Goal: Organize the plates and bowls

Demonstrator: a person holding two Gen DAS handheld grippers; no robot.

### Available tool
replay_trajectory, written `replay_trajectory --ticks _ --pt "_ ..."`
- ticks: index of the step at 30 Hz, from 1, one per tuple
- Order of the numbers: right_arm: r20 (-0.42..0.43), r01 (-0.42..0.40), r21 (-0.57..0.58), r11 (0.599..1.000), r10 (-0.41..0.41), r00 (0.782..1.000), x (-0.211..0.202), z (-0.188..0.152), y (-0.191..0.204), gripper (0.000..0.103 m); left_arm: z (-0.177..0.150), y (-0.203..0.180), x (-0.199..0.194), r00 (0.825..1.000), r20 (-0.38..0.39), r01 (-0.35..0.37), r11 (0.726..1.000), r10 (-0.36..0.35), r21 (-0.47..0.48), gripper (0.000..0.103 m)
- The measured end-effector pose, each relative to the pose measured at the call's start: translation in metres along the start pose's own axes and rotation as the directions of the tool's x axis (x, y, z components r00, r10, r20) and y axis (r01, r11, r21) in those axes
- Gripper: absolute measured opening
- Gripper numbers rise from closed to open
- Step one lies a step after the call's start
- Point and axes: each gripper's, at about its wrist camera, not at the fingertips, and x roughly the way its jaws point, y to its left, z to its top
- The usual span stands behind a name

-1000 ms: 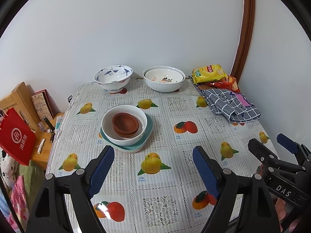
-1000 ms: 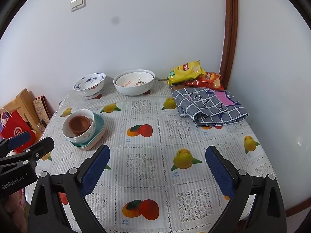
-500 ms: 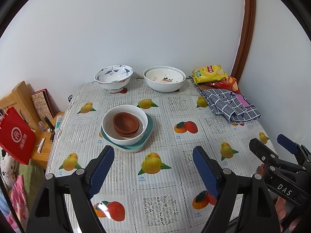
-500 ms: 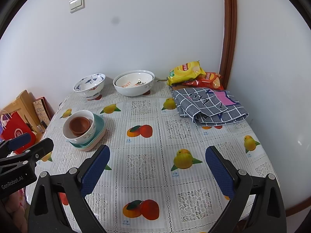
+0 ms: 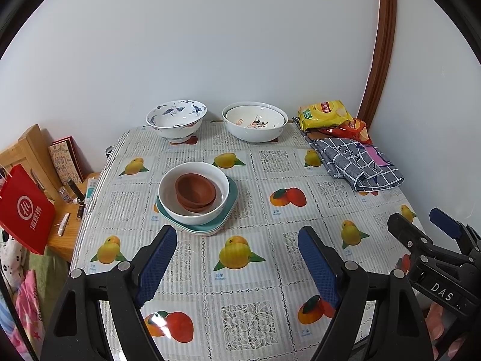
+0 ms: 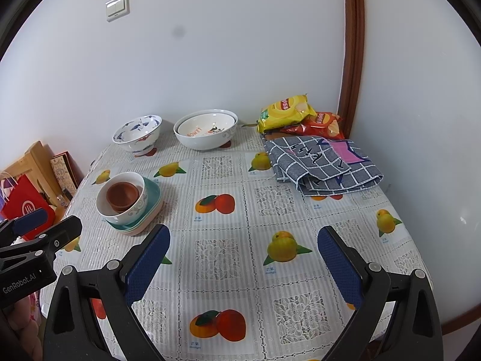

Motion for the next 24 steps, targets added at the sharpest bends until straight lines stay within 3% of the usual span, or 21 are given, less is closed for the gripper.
replay_trajectory --ticks 24 --pt "0.018 0.007 0.021 1.000 -0.007 1.000 -0.0069 0.0015 0.0014 0.098 -0.0012 0.0000 -0.0006 1.000 0.002 -0.002 1.000 0.002 -0.008 0.082"
